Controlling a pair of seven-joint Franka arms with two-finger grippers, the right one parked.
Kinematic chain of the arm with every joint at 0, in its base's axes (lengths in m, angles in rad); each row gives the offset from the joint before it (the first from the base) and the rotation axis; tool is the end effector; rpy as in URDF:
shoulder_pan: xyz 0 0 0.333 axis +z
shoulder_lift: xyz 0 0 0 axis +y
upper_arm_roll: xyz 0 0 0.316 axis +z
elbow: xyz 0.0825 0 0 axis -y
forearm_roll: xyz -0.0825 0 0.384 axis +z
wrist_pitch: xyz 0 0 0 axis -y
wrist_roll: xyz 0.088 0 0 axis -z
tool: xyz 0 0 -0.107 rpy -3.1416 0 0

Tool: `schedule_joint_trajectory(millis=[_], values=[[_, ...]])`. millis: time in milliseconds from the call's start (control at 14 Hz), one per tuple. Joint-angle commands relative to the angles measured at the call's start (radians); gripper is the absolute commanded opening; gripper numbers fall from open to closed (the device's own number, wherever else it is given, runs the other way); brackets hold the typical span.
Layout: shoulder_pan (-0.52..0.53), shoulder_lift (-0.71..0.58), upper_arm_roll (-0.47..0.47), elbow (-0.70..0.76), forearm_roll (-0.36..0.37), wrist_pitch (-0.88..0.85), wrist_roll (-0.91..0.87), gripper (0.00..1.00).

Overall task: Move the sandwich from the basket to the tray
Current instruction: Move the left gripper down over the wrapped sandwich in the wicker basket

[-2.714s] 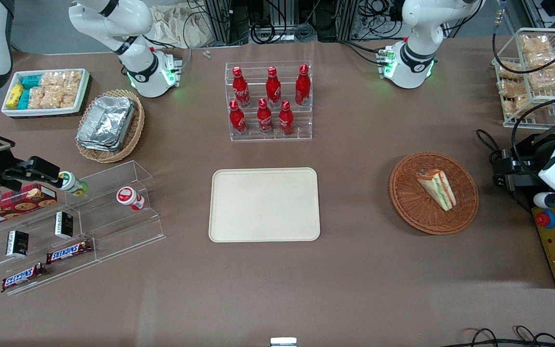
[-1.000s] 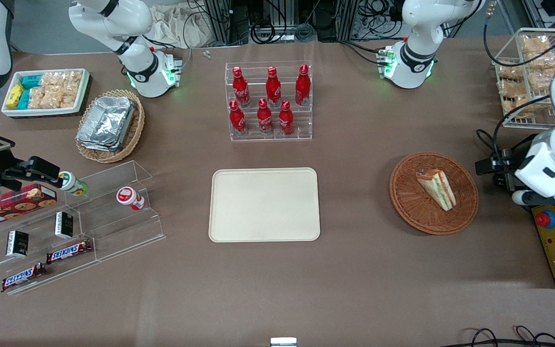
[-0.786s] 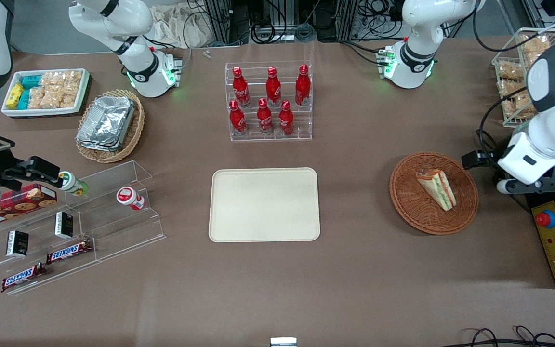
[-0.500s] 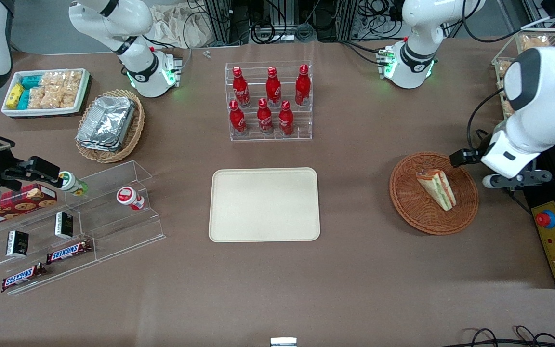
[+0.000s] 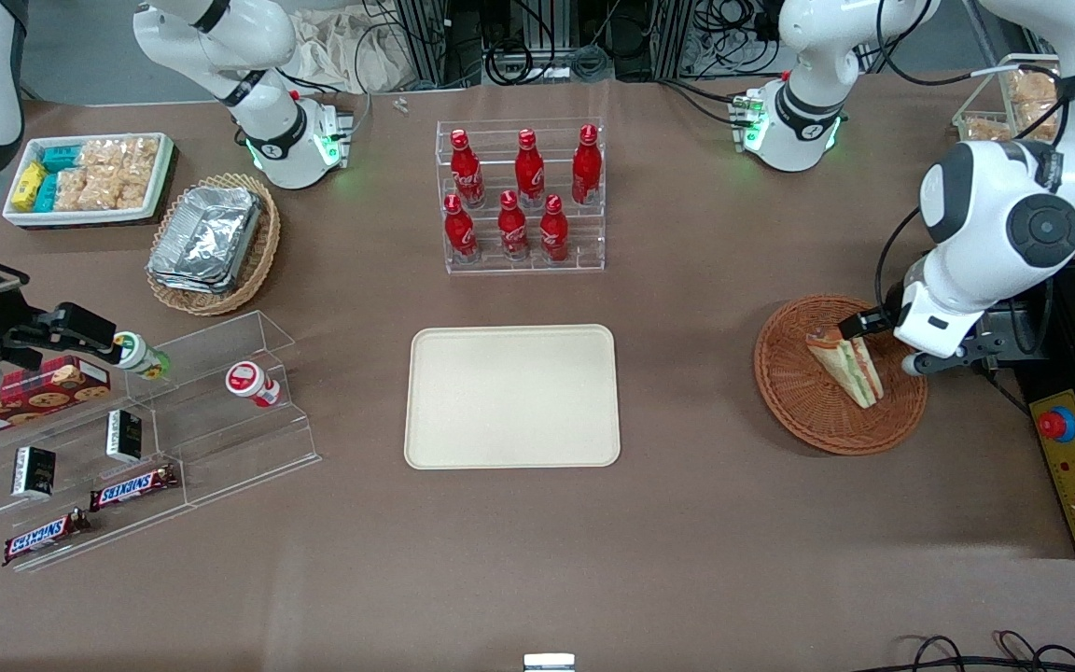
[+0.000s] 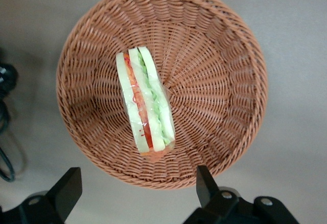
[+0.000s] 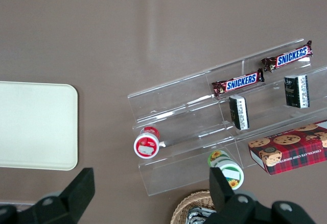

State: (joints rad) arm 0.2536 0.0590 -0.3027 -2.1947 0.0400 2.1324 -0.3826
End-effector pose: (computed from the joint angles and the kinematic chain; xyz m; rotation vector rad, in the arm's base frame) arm 0.5248 -0.0235 0.3498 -3.0597 -0.4775 0.1743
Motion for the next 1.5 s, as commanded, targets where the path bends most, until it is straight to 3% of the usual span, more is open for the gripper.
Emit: schedule_joint_trajectory(millis=[0, 857, 929, 1143, 1214, 1357, 1429], values=[[0.009, 0.048, -0.004, -0.014, 0.006, 0.072, -0.088, 0.98], [0.009, 0.140, 0.031, -0.119, 0.044, 0.281, -0.300, 0.90], [0.007, 0.144, 0.031, -0.119, 0.044, 0.281, -0.309, 0.81], [0.006, 0.145, 0.031, -0.117, 0.072, 0.274, -0.360, 0.29], [0.003, 0.141, 0.030, -0.114, 0.072, 0.270, -0.366, 0.18], [-0.002, 0.125, 0.028, -0.097, 0.073, 0.213, -0.366, 0.00], [-0.004, 0.104, 0.024, -0.077, 0.073, 0.163, -0.365, 0.00]])
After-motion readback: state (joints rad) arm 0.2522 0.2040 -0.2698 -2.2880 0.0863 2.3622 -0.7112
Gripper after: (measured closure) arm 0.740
